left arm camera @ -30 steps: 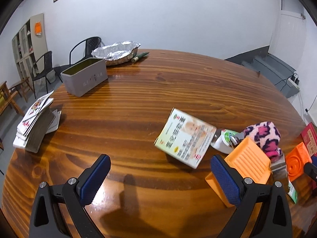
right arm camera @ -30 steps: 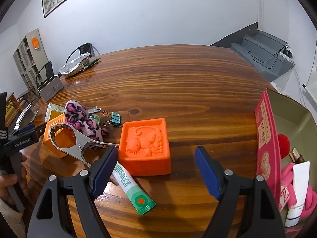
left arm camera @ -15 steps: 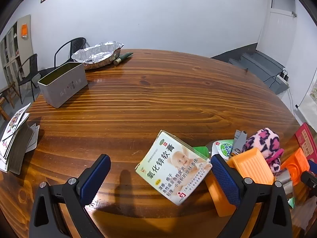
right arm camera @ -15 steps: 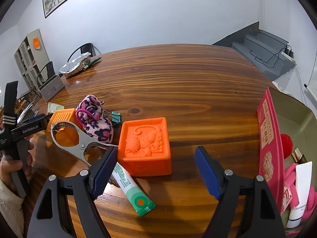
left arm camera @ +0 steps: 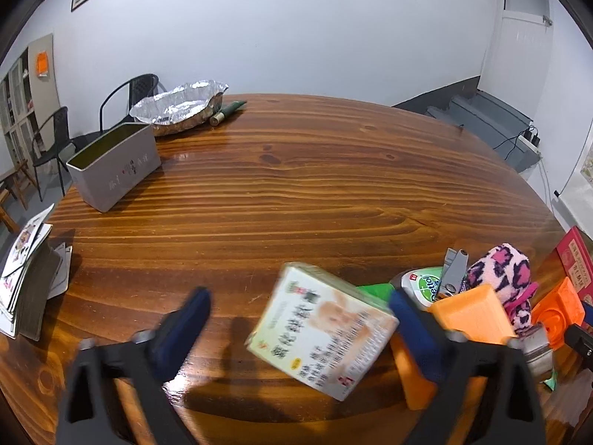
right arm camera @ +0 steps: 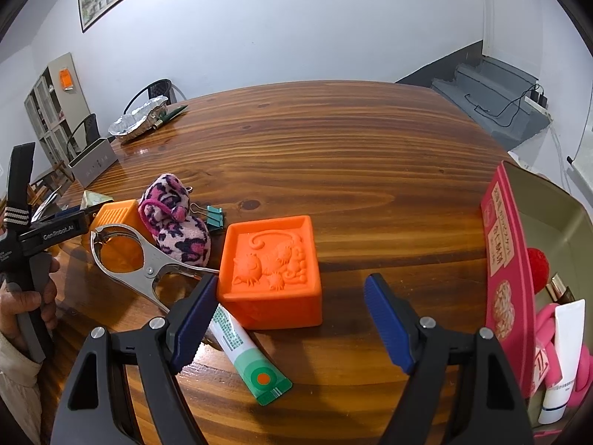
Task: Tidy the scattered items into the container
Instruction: 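Grasp the zinc ointment box with the left gripper while the right gripper grasps the orange cube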
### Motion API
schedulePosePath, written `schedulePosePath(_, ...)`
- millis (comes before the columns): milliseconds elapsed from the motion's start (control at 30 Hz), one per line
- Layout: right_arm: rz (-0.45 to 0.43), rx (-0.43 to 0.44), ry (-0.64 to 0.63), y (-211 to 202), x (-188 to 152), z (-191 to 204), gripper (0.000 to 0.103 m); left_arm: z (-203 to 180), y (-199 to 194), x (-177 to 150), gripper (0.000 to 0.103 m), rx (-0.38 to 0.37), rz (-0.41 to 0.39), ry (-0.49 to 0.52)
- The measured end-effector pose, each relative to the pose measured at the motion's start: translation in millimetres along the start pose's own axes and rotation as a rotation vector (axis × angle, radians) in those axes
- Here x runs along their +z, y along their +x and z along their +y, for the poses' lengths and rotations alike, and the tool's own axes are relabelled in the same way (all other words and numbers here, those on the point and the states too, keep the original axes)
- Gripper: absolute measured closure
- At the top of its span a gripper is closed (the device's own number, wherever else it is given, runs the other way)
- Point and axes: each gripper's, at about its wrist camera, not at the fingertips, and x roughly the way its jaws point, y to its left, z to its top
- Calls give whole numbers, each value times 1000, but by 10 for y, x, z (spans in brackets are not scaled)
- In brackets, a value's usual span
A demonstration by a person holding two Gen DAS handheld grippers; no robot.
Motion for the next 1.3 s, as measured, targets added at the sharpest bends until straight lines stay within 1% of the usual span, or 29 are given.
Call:
schedulePosePath(33, -4, -1, -4, -4, 1, 7, 20, 11, 4, -8, 38, -20, 10, -11)
schedulePosePath(67, -7, -2, -8, -7, 2, 13, 20, 20, -2, -15, 43, -30, 14, -25)
schedulePosePath(100, -10, -1, -11, -8, 1, 17, 20, 19, -18, -21, 46, -29, 13, -29)
schedulePosePath(167, -8, 7, -8, 0, 0, 11, 20, 8, -68, -37, 48, -5, 3, -24)
schedulePosePath(333, 16, 47, 42, 46, 2, -86, 20, 53, -186, -58, 49, 21, -26, -55)
schedulePosePath(400, 15, 50, 48, 45, 4, -91, 20, 73, -229, -53, 50, 33, -38, -64)
schedulePosePath(567, 1, 25, 24, 38, 1, -35, 20, 118, -352, -38, 51, 49, -69, -98)
schedulePosePath(733, -10, 15, 17, 51, 21, -7, 20, 144, -533, -8, 51, 67, -117, -119)
schedulePosePath(933, -4, -9, 2, 138, 41, 24, 20, 91, -627, -20, 51, 50, -131, -118)
schedulePosePath(967, 0, -18, -2, 153, 40, 27, 23, 76, -634, -27, 51, 48, -131, -116)
schedulePosePath(1000, 2, -13, -4, 155, 37, 28, 36, 61, -638, -33, 51, 46, -131, -114)
schedulePosePath(1033, 5, 3, -7, 149, 32, 34, 46, 46, -640, -35, 51, 45, -130, -113)
schedulePosePath(1133, -22, -45, -19, 73, 19, 53, 46, 15, -671, -42, 51, 39, -135, -110)
schedulePosePath(1300, -90, -33, 5, -149, 61, 7, 46, -52, -746, -57, 51, 29, -151, -113)
